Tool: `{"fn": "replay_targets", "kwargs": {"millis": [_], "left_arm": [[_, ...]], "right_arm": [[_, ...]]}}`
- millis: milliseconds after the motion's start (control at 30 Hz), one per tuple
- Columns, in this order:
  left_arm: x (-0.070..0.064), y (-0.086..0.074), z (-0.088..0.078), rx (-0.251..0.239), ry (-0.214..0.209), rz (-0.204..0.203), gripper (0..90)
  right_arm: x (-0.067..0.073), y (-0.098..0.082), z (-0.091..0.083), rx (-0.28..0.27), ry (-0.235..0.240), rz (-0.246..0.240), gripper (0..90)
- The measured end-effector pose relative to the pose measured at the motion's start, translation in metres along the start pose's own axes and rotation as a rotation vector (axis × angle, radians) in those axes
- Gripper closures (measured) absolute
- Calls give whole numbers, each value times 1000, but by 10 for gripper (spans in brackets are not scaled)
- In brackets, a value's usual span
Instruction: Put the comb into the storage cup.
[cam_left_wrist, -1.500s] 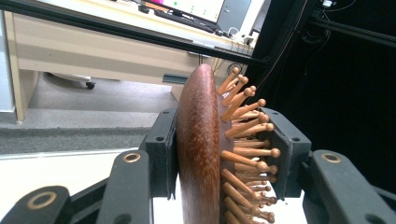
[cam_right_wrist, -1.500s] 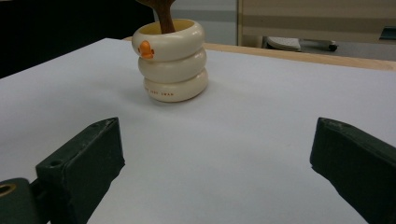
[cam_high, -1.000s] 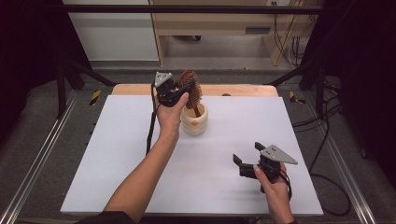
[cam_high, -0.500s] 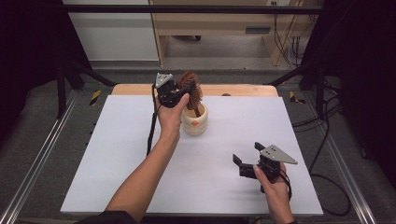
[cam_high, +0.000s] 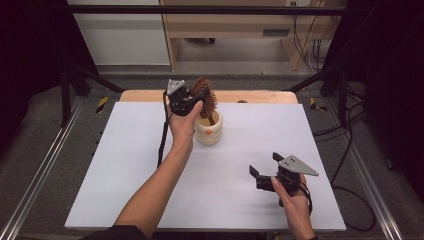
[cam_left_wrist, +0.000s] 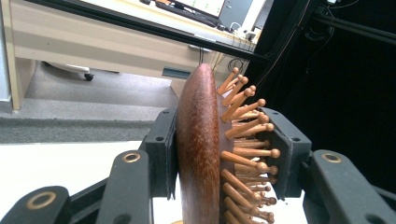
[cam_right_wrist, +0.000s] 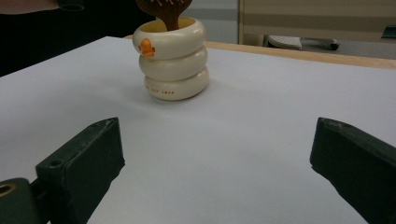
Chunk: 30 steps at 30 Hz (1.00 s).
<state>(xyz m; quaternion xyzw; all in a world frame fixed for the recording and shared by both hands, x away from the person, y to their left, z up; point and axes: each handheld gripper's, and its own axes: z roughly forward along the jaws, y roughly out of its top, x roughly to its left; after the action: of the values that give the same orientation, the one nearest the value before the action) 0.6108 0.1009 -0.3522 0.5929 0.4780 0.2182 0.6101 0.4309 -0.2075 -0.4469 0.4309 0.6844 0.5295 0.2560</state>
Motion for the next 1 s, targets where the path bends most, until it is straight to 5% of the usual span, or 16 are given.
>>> {"fn": "replay_targets", "kwargs": {"millis": [1000], "left_arm": [[1,-4,3,8,-3,4,512]], "right_arm": [[0,-1,1,4,4,1,32]]}}
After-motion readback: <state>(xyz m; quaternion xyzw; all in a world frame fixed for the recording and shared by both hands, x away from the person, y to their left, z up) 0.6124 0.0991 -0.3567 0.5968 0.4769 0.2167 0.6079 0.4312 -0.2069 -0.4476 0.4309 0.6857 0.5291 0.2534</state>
